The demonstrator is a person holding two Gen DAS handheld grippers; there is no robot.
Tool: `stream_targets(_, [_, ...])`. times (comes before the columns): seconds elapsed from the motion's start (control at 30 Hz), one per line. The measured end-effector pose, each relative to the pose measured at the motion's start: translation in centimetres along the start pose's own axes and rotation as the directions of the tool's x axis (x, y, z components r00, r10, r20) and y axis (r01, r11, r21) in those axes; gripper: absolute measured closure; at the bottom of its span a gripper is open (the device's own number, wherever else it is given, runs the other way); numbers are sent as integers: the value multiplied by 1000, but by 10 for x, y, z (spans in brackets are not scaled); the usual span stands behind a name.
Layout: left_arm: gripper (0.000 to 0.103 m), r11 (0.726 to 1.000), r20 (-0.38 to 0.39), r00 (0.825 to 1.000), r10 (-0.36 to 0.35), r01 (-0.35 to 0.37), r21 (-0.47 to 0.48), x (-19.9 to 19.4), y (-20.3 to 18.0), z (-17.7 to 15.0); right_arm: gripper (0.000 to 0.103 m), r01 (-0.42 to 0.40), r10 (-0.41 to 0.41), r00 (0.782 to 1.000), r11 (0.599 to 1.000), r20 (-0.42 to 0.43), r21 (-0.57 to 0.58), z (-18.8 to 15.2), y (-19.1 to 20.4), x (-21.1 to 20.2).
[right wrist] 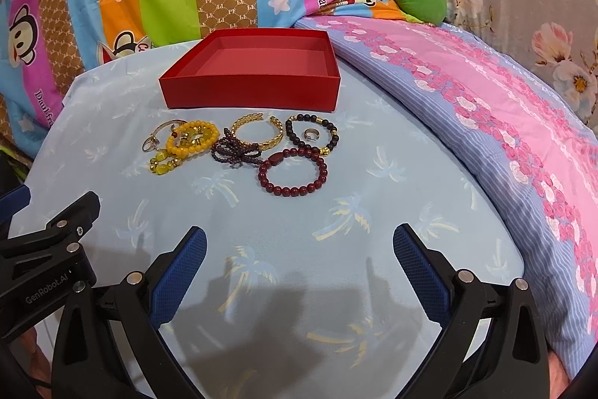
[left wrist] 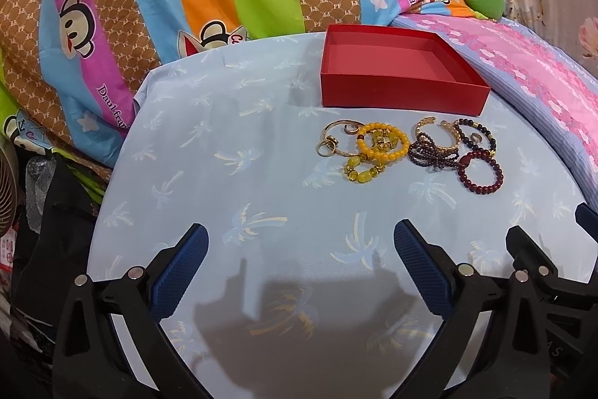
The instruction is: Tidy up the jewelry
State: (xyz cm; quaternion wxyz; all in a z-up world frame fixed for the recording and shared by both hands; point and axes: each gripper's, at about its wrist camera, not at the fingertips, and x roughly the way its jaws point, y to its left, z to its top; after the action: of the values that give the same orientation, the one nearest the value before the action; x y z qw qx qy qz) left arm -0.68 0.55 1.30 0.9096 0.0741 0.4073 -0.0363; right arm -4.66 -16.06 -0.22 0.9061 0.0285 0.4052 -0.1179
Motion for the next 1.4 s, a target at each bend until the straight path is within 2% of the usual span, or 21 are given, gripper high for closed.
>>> stream_targets(1.4, [10, 999, -10, 999, -36, 36, 15, 12, -7, 4, 6, 35, -35, 999, 999, 1, 10, 5, -6, 7])
